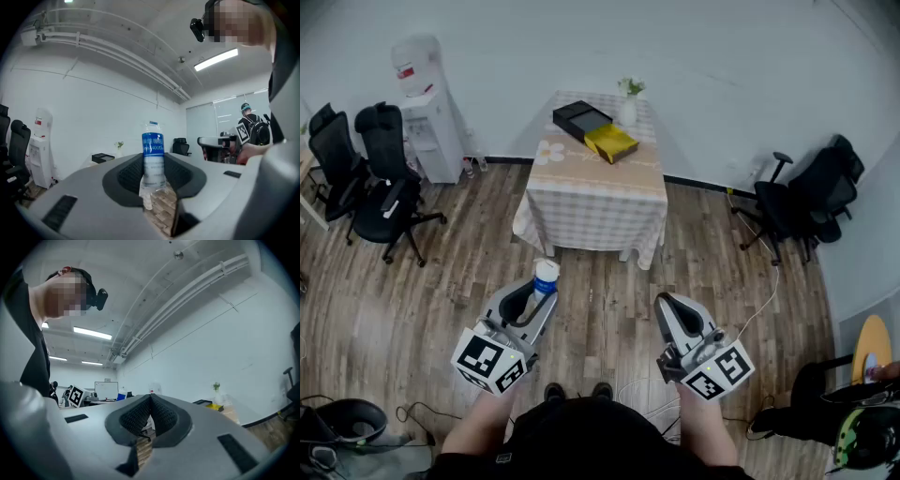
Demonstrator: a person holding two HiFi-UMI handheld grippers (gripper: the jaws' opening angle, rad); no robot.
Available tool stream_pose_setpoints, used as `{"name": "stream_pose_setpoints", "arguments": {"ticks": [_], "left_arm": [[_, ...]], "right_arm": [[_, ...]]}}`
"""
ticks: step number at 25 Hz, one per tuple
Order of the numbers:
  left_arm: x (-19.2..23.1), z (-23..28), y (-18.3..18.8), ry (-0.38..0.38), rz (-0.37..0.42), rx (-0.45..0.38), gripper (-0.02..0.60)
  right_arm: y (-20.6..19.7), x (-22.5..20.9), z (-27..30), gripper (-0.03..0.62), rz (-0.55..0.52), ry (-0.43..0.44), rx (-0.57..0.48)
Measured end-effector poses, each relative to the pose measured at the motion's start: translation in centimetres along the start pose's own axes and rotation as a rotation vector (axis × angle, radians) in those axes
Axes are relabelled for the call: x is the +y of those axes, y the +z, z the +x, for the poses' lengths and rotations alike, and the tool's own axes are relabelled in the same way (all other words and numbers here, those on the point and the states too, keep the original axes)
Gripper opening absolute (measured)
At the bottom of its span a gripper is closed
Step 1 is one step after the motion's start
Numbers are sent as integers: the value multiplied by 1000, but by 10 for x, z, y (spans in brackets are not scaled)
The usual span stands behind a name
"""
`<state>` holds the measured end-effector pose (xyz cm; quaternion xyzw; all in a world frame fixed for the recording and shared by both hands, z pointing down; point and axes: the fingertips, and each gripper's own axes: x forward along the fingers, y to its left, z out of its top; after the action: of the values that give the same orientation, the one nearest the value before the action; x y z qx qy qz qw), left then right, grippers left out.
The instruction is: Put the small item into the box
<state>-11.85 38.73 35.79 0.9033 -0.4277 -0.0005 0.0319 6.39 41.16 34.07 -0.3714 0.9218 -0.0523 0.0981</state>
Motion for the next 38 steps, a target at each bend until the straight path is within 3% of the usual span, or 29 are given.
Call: {"name": "stream_pose_setpoints", "arguments": {"ticks": [13,24,33,38], "left_arm": [[-31,27,-2,5,16,13,137],[-60,41,5,73,45,11,137],[-60,62,-2,65,41,19,137],[-38,77,-11,60,14,27,137]], "right_arm": [[12,-29,-27,35,48,25,-43],[7,-48,-60,37,96,101,-37],[5,-74,-59,37,107,90,-36],[0,-89,-38,37,114,72,-13]]}}
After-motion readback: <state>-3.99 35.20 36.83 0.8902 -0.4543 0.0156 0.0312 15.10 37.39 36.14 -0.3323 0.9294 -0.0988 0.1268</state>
